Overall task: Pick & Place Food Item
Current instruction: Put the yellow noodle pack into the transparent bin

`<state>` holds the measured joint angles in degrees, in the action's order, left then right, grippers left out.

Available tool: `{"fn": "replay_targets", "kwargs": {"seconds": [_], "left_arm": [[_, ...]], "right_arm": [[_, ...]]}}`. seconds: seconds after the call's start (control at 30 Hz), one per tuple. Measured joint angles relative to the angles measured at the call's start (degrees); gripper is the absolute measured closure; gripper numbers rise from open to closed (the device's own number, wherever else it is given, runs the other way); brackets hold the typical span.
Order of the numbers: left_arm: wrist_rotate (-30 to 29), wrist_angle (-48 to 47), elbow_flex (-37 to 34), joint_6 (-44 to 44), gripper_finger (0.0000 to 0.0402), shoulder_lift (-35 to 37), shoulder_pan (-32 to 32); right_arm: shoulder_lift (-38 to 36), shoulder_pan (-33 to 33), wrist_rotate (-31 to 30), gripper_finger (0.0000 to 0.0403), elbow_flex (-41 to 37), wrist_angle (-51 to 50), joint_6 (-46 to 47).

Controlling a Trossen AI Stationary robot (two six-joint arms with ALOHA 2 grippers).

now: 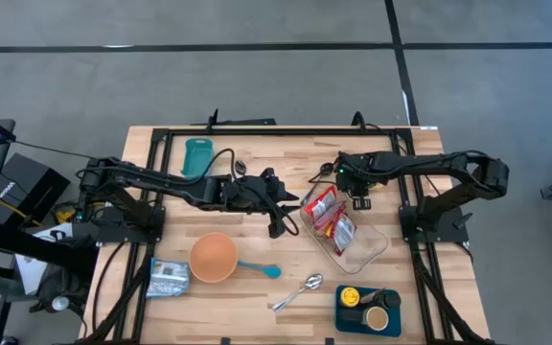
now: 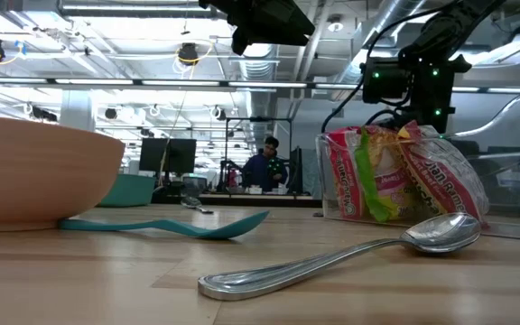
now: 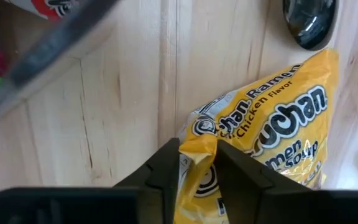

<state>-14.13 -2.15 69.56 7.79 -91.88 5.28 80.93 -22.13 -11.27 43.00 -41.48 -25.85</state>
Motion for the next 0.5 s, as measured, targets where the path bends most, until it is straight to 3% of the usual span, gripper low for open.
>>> {"fn": "replay_targets", "kwargs": {"seconds": [0.5], "left_arm": [[0.02, 0.03, 0.0, 0.0, 0.0293, 0.0, 0.0]], "right_arm": [[0.0, 0.0, 0.04, 0.0391, 0.0, -0.04, 1.8]]}}
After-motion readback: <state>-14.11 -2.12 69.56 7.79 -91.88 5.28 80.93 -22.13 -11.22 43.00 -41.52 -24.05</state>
